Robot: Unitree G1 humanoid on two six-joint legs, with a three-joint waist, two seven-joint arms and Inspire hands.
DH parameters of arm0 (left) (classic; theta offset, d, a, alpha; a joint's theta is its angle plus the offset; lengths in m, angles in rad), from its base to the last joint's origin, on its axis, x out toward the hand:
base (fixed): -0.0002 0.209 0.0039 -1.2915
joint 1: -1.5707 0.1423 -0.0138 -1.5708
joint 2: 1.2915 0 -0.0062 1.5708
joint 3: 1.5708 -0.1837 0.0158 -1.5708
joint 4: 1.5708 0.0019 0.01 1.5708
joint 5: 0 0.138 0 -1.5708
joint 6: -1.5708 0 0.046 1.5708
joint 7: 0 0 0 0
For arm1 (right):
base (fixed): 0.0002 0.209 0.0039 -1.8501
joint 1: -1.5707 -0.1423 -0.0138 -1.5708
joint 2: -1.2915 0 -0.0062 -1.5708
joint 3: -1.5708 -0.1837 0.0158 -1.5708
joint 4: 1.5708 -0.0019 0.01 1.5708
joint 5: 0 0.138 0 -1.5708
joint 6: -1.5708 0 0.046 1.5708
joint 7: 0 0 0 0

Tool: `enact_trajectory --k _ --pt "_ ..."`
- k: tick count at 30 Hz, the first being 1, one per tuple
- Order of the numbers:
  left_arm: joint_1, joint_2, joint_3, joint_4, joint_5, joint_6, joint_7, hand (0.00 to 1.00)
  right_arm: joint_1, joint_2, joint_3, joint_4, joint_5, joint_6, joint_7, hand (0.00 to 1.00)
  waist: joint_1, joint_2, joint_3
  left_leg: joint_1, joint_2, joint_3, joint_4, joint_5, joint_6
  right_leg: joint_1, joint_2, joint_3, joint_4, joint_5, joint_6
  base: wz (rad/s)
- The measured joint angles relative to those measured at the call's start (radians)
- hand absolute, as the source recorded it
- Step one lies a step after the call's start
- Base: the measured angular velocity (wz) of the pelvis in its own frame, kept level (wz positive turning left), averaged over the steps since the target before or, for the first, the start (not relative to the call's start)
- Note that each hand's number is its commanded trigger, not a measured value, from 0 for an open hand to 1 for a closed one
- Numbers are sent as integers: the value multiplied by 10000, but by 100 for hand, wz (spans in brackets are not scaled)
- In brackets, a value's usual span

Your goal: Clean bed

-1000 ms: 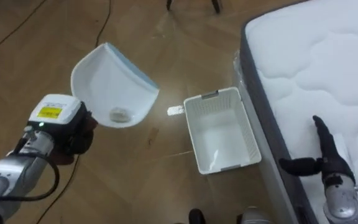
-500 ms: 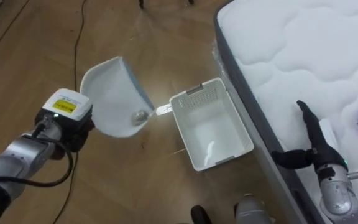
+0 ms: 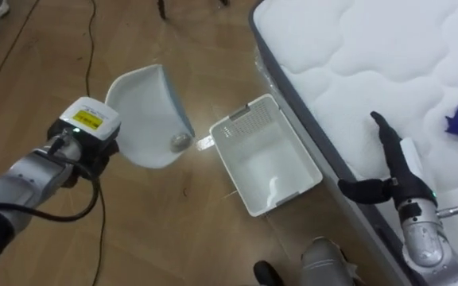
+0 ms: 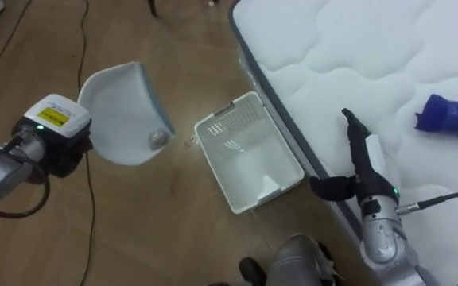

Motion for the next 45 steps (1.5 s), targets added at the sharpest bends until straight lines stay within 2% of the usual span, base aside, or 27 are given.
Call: enact_trajectory --k 6,10,13,15,16,17,18,21,23,25,29,34,39,42,44,45 --pt "-178 64 -105 -30 608 9 -183 100 -96 -7 -54 37 109 -79 299 0 -53 -1 2 -15 56 152 25 -77 10 -41 41 78 -28 -1 3 -5" --pt "-696 84 -276 -84 1145 9 -185 100 -114 -19 -189 138 159 -299 484 0 -113 51 29 -36 56 152 42 -135 24 -44 38 88 -52 -17 31 0" --pt "-1084 110 -276 -60 1527 9 -184 100 -169 -18 -233 136 154 -445 577 0 -218 159 80 22 45 221 19 -150 23 -52 21 156 -14 -23 42 -5" --pt "-1404 258 -275 -100 1560 10 -162 100 -313 -29 -289 135 160 -474 763 0 -259 303 139 118 58 381 -19 -150 24 -33 33 250 -1 -23 42 -14" --pt "-1460 320 -275 -152 1633 10 -160 100 -343 -28 -335 135 159 -490 833 0 -273 358 144 124 62 410 -20 -151 25 -33 43 277 -7 -23 41 -14" --pt "-1533 487 -274 -341 1865 11 -160 100 -382 -28 -455 135 158 -549 972 0 -288 434 161 172 63 491 -33 -152 27 -38 53 358 15 -24 42 -12" --pt "-1537 606 -274 -465 1963 12 -157 100 -396 -28 -514 135 159 -605 1049 0 -308 475 163 199 63 551 -44 -157 34 -41 53 392 36 -27 46 -14" --pt "-1540 1206 -274 -684 2208 33 -72 100 -541 -30 -588 136 211 -701 1352 0 -437 647 172 478 14 809 -189 -185 38 1 50 645 173 -81 75 -17" --pt "-1538 1391 -274 -681 2385 69 -60 100 -598 -30 -593 136 211 -701 1448 0 -451 688 162 669 -31 971 -277 -184 39 49 48 811 249 -113 93 -16" --pt "-1538 1476 -271 -683 2405 98 49 100 -603 -32 -665 137 212 -701 1477 0 -474 764 157 862 -47 1105 -330 -186 42 158 46 905 286 -139 109 -15" --pt "-1708 1540 -262 -953 2437 183 184 100 -702 -32 -1017 137 408 -709 1484 0 -489 1057 154 1089 -53 1255 -361 -194 51 216 45 1006 329 -151 116 -10" --pt "-2045 1615 -262 -1250 2748 190 493 100 -721 -97 -1687 154 758 -717 1658 0 -542 1237 142 1487 -51 1441 -513 -206 25 495 89 1130 297 -166 98 -12" --pt "-2102 1751 -261 -1349 2490 189 760 100 -702 -109 -1744 219 989 -718 1905 0 -585 1287 135 1924 10 1771 -703 -284 -96 664 296 1507 212 -199 95 -27" --pt "-2075 1753 -261 -1325 2251 186 1019 100 -605 -105 -1741 234 1295 -721 2138 0 -500 1282 140 2266 182 2084 -711 -509 -238 846 634 1934 84 -172 60 -50" --pt "-1998 1752 -261 -1331 2139 175 1139 100 -578 -97 -1707 299 1323 -727 2145 0 -405 1285 138 2466 218 2008 -717 -641 -334 951 834 2210 -18 -149 27 -74" --pt "-1960 1749 -257 -1329 1832 174 1265 100 -510 -72 -1706 314 1385 -738 2145 0 -202 1246 152 2617 205 1962 -709 -749 -418 999 1084 2598 -80 -95 30 -95"
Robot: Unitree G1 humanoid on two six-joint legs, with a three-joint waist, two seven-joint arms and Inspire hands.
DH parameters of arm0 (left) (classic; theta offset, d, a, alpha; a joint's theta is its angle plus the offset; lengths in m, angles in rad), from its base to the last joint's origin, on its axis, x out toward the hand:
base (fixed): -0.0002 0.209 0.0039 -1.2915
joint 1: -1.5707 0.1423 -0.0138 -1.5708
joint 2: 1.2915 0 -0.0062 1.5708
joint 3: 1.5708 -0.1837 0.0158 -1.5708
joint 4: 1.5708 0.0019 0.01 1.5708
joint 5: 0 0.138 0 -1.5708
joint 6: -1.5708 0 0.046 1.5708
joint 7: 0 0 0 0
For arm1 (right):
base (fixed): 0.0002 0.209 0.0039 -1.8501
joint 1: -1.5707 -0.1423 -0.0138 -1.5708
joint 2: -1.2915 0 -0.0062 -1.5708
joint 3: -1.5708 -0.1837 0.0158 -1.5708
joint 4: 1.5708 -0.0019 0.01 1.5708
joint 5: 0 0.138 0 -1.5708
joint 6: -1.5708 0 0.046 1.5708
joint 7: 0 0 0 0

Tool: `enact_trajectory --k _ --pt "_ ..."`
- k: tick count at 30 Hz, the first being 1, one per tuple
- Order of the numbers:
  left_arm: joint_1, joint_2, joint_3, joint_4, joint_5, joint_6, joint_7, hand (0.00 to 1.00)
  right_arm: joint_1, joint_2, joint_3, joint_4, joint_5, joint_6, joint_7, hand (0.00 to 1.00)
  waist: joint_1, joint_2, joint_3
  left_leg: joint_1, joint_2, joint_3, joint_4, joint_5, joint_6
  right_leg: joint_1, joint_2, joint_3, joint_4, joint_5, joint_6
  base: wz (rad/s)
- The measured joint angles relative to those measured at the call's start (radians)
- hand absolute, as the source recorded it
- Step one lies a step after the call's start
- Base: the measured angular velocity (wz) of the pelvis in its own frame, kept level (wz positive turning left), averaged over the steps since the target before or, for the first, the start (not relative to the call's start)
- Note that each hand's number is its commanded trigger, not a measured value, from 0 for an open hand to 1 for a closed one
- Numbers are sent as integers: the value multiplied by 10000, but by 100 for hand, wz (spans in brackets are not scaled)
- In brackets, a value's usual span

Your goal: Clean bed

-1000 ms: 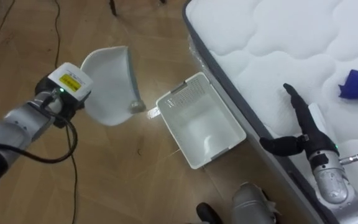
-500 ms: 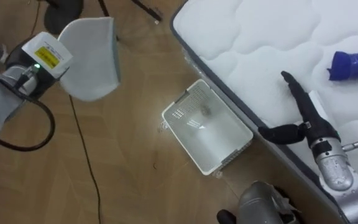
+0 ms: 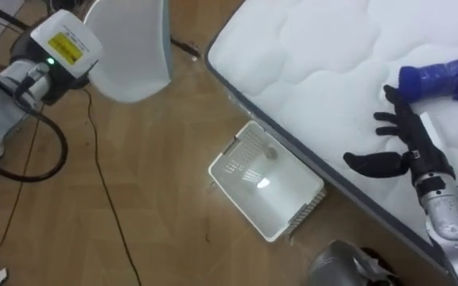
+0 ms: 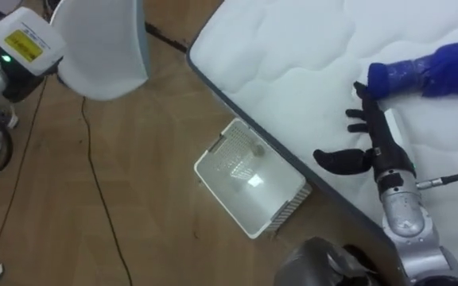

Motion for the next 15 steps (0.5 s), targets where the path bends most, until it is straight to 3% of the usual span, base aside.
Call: enact_trajectory --k 2,3,4,6,7,8,9,12,15 --pt "251 -35 158 -5 -286 -1 230 100 70 58 30 12 17 0 -1 0 186 -49 16 145 -17 -496 24 -68 -88 121 310 522 -163 95 10 -108" --pt "678 -62 448 -36 -802 0 440 100 86 55 287 69 95 6 -6 0 247 -192 65 271 -13 -630 48 -83 -110 276 495 891 -262 148 16 -107" --pt "928 -129 624 -46 -1049 -15 554 100 135 71 405 80 150 8 -11 0 263 -248 46 320 -19 -769 66 -103 -130 347 594 1057 -329 169 13 -105" --pt "2035 -738 1635 -56 -1786 -126 1104 100 442 229 628 246 234 41 -27 0 307 -552 -48 463 -23 -1745 233 -258 -304 664 953 1557 -517 225 -19 -87" --pt "2284 -891 1861 -56 -1972 -179 1230 100 525 297 627 306 244 70 -41 0 310 -670 -105 520 -29 -1903 225 -291 -341 722 1033 1653 -538 226 -20 -59" --pt "2701 -1171 2296 -46 -2192 -314 1449 100 699 442 604 406 254 140 -97 0 269 -836 -252 621 2 -2141 215 -346 -389 840 1104 1686 -658 246 -45 -27" --pt "2913 -1288 2451 -185 -2480 -399 1561 100 837 618 529 425 322 259 -193 0 264 -1157 -291 723 42 -2157 200 -356 -399 972 1124 1670 -741 256 -45 -13" --pt "3738 -1542 2885 -1243 -2806 -582 1726 100 1320 833 225 558 345 521 -588 0 600 -1338 -426 763 473 -2184 219 -442 -479 1246 1328 1360 -1556 797 -76 -10" --pt "4153 -1539 2936 -2141 -3653 -979 1727 100 1753 834 -178 570 348 750 -866 0 851 -1317 -509 1021 532 -2473 -24 -441 -479 1761 1253 1101 -2309 1096 -36 7"
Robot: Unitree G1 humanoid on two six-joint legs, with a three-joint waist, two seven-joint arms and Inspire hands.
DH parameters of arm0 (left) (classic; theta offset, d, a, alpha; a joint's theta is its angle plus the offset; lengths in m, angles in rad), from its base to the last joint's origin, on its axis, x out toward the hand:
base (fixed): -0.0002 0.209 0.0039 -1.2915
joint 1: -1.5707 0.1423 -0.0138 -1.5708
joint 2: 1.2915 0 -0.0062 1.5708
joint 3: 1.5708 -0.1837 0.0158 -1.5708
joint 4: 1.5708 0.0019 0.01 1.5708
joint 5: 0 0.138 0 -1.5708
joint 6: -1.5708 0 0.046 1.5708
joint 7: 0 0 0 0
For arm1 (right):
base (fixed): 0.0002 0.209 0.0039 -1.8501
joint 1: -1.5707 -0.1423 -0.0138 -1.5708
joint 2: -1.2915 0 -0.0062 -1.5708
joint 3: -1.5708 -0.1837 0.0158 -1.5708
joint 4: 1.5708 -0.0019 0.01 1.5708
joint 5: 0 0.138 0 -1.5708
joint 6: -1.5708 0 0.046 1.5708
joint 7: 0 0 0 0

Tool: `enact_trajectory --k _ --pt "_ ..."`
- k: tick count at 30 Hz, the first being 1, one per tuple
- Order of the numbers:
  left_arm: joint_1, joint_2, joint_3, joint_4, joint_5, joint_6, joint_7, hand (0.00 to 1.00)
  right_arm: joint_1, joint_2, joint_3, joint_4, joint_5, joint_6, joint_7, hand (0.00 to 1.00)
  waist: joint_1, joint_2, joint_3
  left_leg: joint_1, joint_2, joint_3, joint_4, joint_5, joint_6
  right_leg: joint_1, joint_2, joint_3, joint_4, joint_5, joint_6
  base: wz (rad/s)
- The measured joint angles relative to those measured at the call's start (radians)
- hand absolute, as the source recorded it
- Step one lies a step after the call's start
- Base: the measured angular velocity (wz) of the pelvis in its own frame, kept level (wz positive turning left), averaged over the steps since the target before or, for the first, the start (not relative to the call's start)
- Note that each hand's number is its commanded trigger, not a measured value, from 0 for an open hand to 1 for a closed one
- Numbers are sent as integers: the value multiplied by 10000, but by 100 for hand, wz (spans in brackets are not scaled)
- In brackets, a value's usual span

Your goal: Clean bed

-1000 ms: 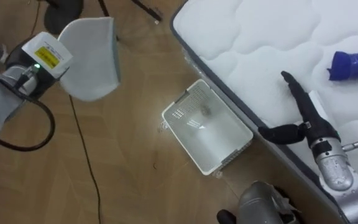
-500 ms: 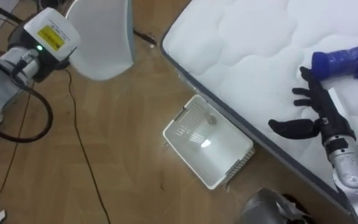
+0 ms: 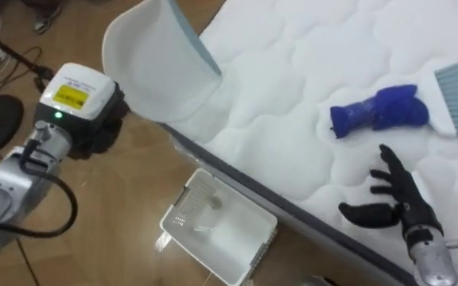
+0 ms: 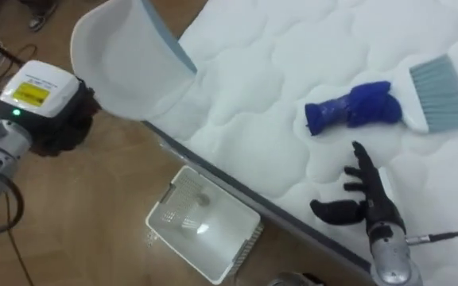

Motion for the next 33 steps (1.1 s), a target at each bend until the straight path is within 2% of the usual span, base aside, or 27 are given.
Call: enact_trajectory --k 2,3,4,7,9,10,11,12,13,15,16,17,18,19,20,21,22,23,24,25,26,27,28,30,33 --pt "366 -57 381 -363 -665 -160 19 100 145 69 -157 -30 -20 114 -35 0 96 -83 -36 353 -42 39 -306 0 1 222 -52 -77 -196 39 36 -10" --pt "615 -283 738 -488 -1008 -231 68 100 297 123 -264 -64 -24 204 -71 0 216 -154 -71 581 -60 42 -432 0 1 369 -104 -318 -293 81 28 -28" --pt "699 -411 894 -504 -1153 -278 140 100 369 131 -263 -64 -28 243 -98 0 240 -217 -73 673 -72 41 -466 0 1 426 -135 -432 -307 96 14 -24" --pt "1134 -940 1396 -800 -1846 -360 362 100 777 253 -224 -315 67 490 -238 0 356 -644 -143 1038 -95 103 -637 0 2 601 -211 -891 -377 144 -40 -30" --pt "1939 -1530 1901 -1388 -2079 -411 439 100 1023 585 -207 -317 74 816 -363 0 637 -1185 -189 1336 6 513 -726 -1 3 592 -148 -1213 -481 326 -160 -78" --pt "2066 -1728 1905 -1388 -2184 -441 442 100 1083 614 -180 -316 74 907 -375 0 746 -1283 -209 1418 51 636 -731 -2 4 605 -99 -1301 -535 428 -184 -106" --pt "2407 -2101 1968 -1391 -2242 -448 441 100 1102 628 -66 -322 -28 1072 -404 0 935 -1411 -253 1535 164 794 -725 -3 7 612 -19 -1568 -763 713 -271 -134" --pt "2709 -2336 1987 -1393 -2406 -445 438 100 1027 624 62 -353 -66 1170 -420 0 1110 -1530 -238 1667 246 1007 -728 -5 10 576 -33 -2207 -955 1024 -423 -147" --pt "2863 -2434 1987 -1391 -2477 -443 436 100 982 625 140 -412 -61 1227 -424 0 1202 -1577 -236 1747 286 1123 -765 -5 10 567 -48 -2571 -1015 1205 -496 -166" --pt "3397 -2953 2047 -1382 -2858 -451 429 100 903 684 467 -639 -61 1275 -418 0 1653 -1696 -242 2144 317 1107 -1316 2 24 580 -61 -4289 -1697 2004 -989 -184" --pt "3492 -3100 2107 -1384 -2899 -451 429 100 824 756 549 -621 -58 1279 -397 0 1761 -1710 -250 2193 369 1097 -1495 3 36 597 -64 -4744 -1960 2248 -1110 -163" --pt "3537 -3307 2126 -1366 -2965 -456 421 100 729 1022 558 -609 -53 1292 -345 0 1832 -1768 -227 2241 594 1645 -1803 -26 98 558 -104 -5523 -2082 2435 -1328 -93" --pt "3536 -3458 2116 -1335 -3002 -453 379 100 747 1142 547 -599 -52 1314 -345 0 1767 -1822 -212 2270 645 2223 -1872 -53 106 530 -244 -5951 -1646 2103 -1321 -72" --pt "3542 -3905 2085 -1331 -3006 -479 358 100 873 1236 533 -587 20 1371 -354 0 1801 -1955 -215 2346 646 3173 -1985 -46 95 551 -673 -6424 -506 1268 -1256 -59" --pt "3645 -4378 2082 -1344 -3057 -526 369 100 899 1233 535 -563 76 1403 -364 0 2135 -2018 -219 2484 594 4028 -2093 -16 42 676 -1103 -6581 322 677 -1102 -96" --pt "3824 -4667 2076 -1365 -3272 -530 367 100 871 1258 589 -581 79 1339 -383 0 2360 -2116 -213 2523 572 4811 -1943 -15 38 849 -1485 -6579 427 361 -921 -114" --pt "3901 -4719 2082 -1362 -3380 -526 364 100 821 1264 724 -579 81 1312 -411 0 2523 -2212 -179 2529 542 5001 -1826 -17 38 911 -1600 -6487 234 289 -788 -130" --pt "4100 -4719 2163 -1361 -3555 -521 354 100 721 1278 1107 -586 74 1258 -413 0 2699 -2392 -137 2475 520 4785 -1577 -19 41 974 -1538 -6439 -175 250 -748 -139" --pt "4325 -4740 2293 -1360 -3745 -524 332 100 608 1281 1424 -642 29 1190 -398 0 2769 -2394 -141 2391 539 3774 -1454 -21 41 1045 -1304 -6269 -607 344 -904 -135" --pt "4408 -4760 2351 -1359 -3821 -524 287 100 590 1286 1532 -687 -27 1156 -393 0 2765 -2370 -157 2328 552 3171 -1432 -21 41 1164 -1149 -6152 -829 412 -994 -114" --pt "4437 -4811 2460 -1356 -3874 -527 136 100 609 1298 1655 -719 -97 1064 -360 0 2678 -2356 -158 2231 617 2291 -1363 -14 28 1257 -920 -6074 -1170 640 -1100 -65" --pt "4433 -4809 2471 -1358 -3920 -551 113 100 630 1306 1708 -720 -96 1061 -338 0 2607 -2366 -162 2233 651 2116 -1369 -7 15 1296 -831 -6059 -1289 718 -1138 -45" --pt "4405 -4811 2473 -1368 -4119 -633 104 100 676 1338 1721 -730 -93 1066 -271 0 2370 -2462 -156 2247 703 2221 -1383 10 -17 1286 -757 -6021 -1340 771 -1185 -22" --pt "4396 -4823 2474 -1384 -4444 -762 29 100 701 1340 1700 -746 -96 1095 -137 0 2051 -2556 -193 2316 901 2497 -1399 -55 -247 1305 -509 -5900 -1508 923 -1307 -26" --pt "4467 -4836 2483 -1417 -4846 -766 -164 100 774 1319 1692 -768 -122 1060 52 0 2060 -2590 -209 2512 1129 2699 -1377 -94 -442 1425 -136 -5623 -1873 1220 -1472 -38"
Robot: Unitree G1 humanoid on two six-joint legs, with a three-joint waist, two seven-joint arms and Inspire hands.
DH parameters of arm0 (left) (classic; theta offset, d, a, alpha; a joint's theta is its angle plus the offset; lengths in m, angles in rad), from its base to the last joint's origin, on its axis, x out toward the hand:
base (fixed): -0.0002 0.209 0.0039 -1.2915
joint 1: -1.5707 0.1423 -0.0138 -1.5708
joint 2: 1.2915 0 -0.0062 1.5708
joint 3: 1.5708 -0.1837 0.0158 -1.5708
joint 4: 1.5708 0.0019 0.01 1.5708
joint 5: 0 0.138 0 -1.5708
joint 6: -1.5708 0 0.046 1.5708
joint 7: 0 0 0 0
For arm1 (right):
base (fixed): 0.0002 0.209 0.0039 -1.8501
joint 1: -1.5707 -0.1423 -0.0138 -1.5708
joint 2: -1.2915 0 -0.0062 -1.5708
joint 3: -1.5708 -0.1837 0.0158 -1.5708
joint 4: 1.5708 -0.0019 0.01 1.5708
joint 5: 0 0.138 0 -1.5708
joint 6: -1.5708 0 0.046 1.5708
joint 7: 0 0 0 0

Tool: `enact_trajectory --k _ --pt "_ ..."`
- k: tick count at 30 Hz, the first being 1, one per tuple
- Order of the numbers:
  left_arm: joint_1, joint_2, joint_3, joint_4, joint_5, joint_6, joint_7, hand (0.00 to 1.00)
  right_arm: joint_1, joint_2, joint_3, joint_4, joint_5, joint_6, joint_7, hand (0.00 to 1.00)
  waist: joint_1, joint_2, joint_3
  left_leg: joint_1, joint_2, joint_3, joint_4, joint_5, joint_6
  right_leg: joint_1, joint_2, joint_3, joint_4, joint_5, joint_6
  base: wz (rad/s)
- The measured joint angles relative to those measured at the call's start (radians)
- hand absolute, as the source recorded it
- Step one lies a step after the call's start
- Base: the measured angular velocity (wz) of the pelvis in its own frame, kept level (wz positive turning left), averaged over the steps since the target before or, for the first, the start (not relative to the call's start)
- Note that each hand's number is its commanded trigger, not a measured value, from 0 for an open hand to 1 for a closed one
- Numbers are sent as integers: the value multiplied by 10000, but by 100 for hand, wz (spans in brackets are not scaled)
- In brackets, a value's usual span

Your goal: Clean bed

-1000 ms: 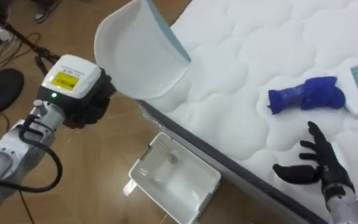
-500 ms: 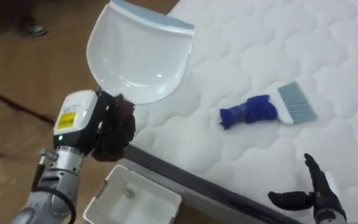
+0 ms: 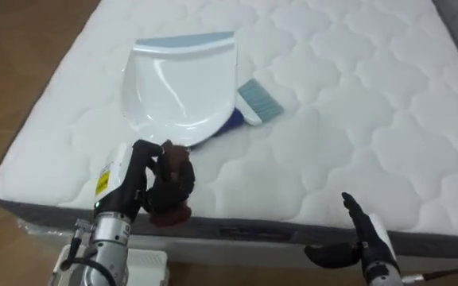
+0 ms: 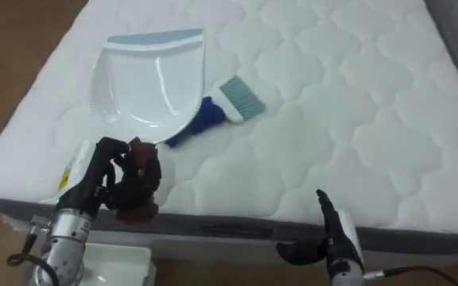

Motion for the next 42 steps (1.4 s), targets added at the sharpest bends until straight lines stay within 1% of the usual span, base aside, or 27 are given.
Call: enact_trajectory --k 1,2,3,4,5,6,7,8,9,10,11,12,14,16,17,18,19,22,23,24,25,28,31,33,36,39,42 --pt "44 1 3 -25 -111 -3 -66 100 28 0 4 -15 -8 -1 39 0 36 -10 -8 58 18 43 1 -6 -37 13 77 136 -15 16 -19 -50" --pt "154 2 16 -29 -254 -3 -155 100 43 7 14 -28 -33 -1 108 0 81 -7 -27 123 17 -65 32 -31 -85 20 228 367 -32 54 -84 -62" --pt "265 3 28 -29 -424 -4 -273 100 39 12 14 -60 -71 -3 231 0 131 32 -52 120 -31 -550 94 -42 -102 33 447 769 -117 103 -90 -66" --pt "319 0 33 -28 -511 -3 -330 100 31 11 13 -93 -102 -2 316 0 175 45 -59 117 -60 -876 153 -41 -100 19 523 924 -121 130 -117 -88" --pt "478 -44 84 -27 -650 -4 -372 100 33 12 14 -239 -353 1 484 0 378 72 -73 93 -150 -1736 361 -34 -87 59 704 1403 -116 221 -188 -91" --pt "571 -82 124 -26 -741 -3 -377 100 32 13 15 -338 -463 2 535 0 451 98 -68 43 -189 -2171 498 -34 -86 87 802 1666 -126 271 -208 -123" --pt "750 -159 202 -16 -881 -2 -395 100 36 51 15 -492 -703 0 582 0 514 121 -80 -87 -342 -3138 840 -30 -53 139 915 2144 -133 318 -234 -101" --pt "809 -251 237 4 -920 -3 -403 100 36 63 -5 -612 -896 18 581 0 530 93 -63 -332 -611 -3954 904 -14 -33 185 958 2619 -106 300 -259 -110" --pt "808 -357 256 17 -912 -8 -406 100 30 55 -24 -627 -1104 18 579 0 567 9 -16 -636 -846 -4401 646 111 -71 198 987 3046 -31 311 -191 -87" --pt "816 -383 256 15 -906 -32 -406 100 38 41 -22 -627 -1168 17 582 0 626 2 -10 -781 -882 -4584 408 355 -19 191 1046 3249 32 314 -132 -105" --pt "931 -394 273 28 -915 -85 -401 100 85 58 13 -588 -1211 46 607 0 727 -11 -50 -898 -851 -4718 289 515 169 200 1120 3500 132 299 -24 -101" --pt "1049 -388 303 74 -913 -140 -393 100 135 60 5 -582 -1244 46 631 0 771 88 -138 -734 -854 -4737 171 428 220 254 1160 3473 110 318 18 -83" --pt "1095 -389 360 119 -906 -144 -396 100 238 46 -66 -582 -1243 40 633 0 670 -6 -121 -529 -848 -4515 -84 427 238 302 1135 3450 81 330 -2 -36" --pt "1171 -384 402 123 -905 -144 -396 100 320 45 -191 -580 -1235 46 621 0 596 -85 -62 -413 -908 -4513 -151 432 226 372 1172 3489 31 321 -48 -11" --pt "1220 -385 401 170 -906 -144 -411 91 364 50 -299 -580 -1189 46 618 0 578 -99 -56 -356 -897 -4545 -203 417 215 402 1195 3495 16 304 -80 0" --pt "1250 -377 403 224 -907 -144 -446 70 375 49 -401 -581 -1172 46 602 0 580 -92 -51 -273 -898 -4564 -220 416 214 413 1198 3509 11 273 -112 3" --pt "1261 -366 406 234 -915 -144 -476 0 376 49 -435 -581 -1147 46 578 0 581 -90 -42 -260 -899 -4565 -230 417 214 427 1197 3530 2 254 -119 3" --pt "1416 -372 443 300 -1070 -148 -628 0 451 68 -612 -453 -1145 31 579 0 559 -35 -11 -192 -868 -4571 -246 419 215 580 1213 3494 -217 230 -132 3" --pt "1415 -386 456 532 -1135 -148 -698 0 450 74 -678 -191 -1130 37 605 0 574 0 -20 -127 -854 -4572 -310 420 216 661 1213 3472 -324 230 -132 5" --pt "1414 -391 484 829 -1209 -147 -746 0 438 85 -769 87 -1131 41 628 0 592 32 1 -55 -849 -4572 -361 420 217 744 1214 3458 -401 223 -132 4" --pt "1414 -394 491 1019 -1227 -146 -756 0 447 86 -797 210 -1131 59 629 0 592 50 -1 -50 -847 -4571 -364 420 217 762 1209 3453 -466 224 -131 0" --pt "1416 -428 646 1994 -1313 -135 -789 0 454 164 -880 823 -1089 83 627 0 610 73 -2 -22 -841 -4566 -428 420 217 871 1191 3431 -616 219 -109 1" --pt "1414 -433 922 3207 -1849 -125 -792 0 441 180 -877 1668 -1071 187 632 0 654 65 -1 315 -832 -4508 -636 421 218 1056 1202 3439 -672 166 -116 -5" --pt "1368 -458 1218 4293 -2330 -115 -782 0 451 210 -974 2213 -1065 233 627 0 629 72 -5 415 -838 -4510 -732 421 218 1121 1196 3432 -696 129 -101 0" --pt "1382 -494 1760 5487 -2690 -101 -734 0 611 316 -1233 2639 -1076 292 594 0 631 26 -23 416 -845 -4531 -748 421 218 1120 1192 3438 -689 126 -94 0" --pt "1557 -554 2341 6244 -3086 -9 -614 0 802 318 -1466 2928 -1063 346 533 0 636 17 -32 510 -833 -4547 -797 422 220 1261 1183 3382 -782 131 -90 5" --pt "1624 -607 2875 6794 -3312 61 -456 0 819 324 -1612 3243 -1114 553 508 0 672 -44 -62 504 -831 -4570 -800 420 222 1261 1167 3322 -777 134 -88 6"
